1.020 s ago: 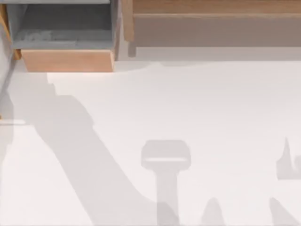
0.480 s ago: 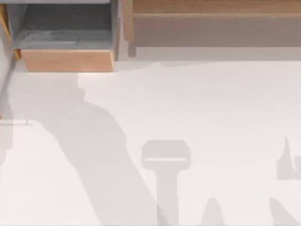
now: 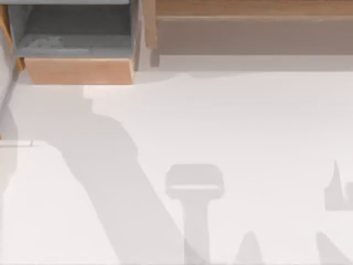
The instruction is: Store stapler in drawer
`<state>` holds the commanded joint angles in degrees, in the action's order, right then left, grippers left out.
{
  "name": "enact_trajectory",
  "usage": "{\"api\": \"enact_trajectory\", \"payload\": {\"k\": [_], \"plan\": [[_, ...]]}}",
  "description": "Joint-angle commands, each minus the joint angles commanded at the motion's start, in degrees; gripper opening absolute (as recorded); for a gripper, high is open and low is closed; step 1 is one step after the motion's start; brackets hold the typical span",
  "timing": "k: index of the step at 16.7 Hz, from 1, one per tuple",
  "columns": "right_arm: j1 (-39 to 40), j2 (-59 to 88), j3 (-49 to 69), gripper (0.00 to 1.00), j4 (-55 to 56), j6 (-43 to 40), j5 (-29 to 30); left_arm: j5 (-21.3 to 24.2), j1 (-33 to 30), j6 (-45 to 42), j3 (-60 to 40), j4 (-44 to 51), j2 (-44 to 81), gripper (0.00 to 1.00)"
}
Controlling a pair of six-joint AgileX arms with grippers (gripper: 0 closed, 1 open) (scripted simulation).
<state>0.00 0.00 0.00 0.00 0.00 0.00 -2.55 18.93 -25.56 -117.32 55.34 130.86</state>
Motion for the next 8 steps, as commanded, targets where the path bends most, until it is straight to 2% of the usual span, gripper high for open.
{"api": "enact_trajectory", "payload": {"k": [5,8], "plan": [[0.0,0.0,0.0,1.0,0.0,0.0,0.0,2.76,0.22,2.86,5.0,1.56,3.83,0.0],[0.0,0.0,0.0,1.0,0.0,0.0,0.0,2.89,0.24,3.03,5.28,1.67,3.85,0.0]]}}
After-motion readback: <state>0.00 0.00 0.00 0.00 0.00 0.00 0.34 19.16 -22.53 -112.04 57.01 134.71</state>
